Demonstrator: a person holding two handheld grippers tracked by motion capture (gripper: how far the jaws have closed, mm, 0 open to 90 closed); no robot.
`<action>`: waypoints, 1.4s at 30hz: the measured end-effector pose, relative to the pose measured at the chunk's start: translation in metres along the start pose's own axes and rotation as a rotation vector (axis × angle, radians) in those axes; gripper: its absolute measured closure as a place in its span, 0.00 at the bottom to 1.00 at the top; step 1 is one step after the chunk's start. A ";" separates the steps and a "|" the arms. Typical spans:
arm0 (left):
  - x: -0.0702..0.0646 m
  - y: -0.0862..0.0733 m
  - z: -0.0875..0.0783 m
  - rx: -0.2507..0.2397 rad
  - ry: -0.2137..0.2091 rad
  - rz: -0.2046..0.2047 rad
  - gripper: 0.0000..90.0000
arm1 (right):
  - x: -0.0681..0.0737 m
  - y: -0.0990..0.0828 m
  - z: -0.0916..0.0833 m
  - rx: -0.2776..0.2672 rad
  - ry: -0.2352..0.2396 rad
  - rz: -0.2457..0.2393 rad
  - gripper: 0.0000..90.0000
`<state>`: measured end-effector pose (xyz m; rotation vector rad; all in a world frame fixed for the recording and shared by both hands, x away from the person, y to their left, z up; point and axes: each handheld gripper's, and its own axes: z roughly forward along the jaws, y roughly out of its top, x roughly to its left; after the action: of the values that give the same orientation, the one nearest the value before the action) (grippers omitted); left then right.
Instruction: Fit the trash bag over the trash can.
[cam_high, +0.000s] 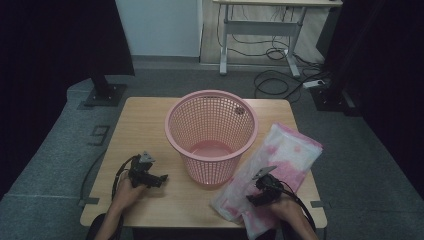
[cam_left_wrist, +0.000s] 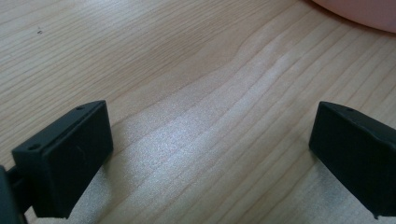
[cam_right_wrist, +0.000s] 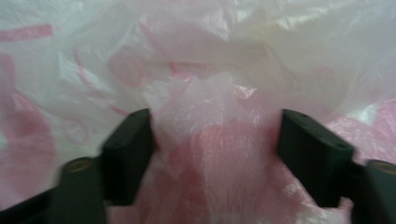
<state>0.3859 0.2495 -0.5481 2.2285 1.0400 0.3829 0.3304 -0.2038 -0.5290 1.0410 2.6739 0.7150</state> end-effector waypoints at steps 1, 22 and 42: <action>0.000 0.000 0.000 0.000 0.000 0.000 0.00 | 0.000 0.000 -0.001 -0.005 0.002 -0.002 0.47; 0.000 0.000 0.000 -0.001 -0.002 -0.001 0.00 | -0.021 0.011 -0.026 0.003 -0.016 -0.013 0.97; 0.000 0.000 0.000 -0.001 -0.002 -0.001 0.00 | -0.082 0.046 -0.054 -0.004 -0.106 0.045 0.96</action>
<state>0.3858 0.2492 -0.5481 2.2270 1.0394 0.3813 0.3996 -0.2493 -0.4598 1.1087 2.5661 0.6533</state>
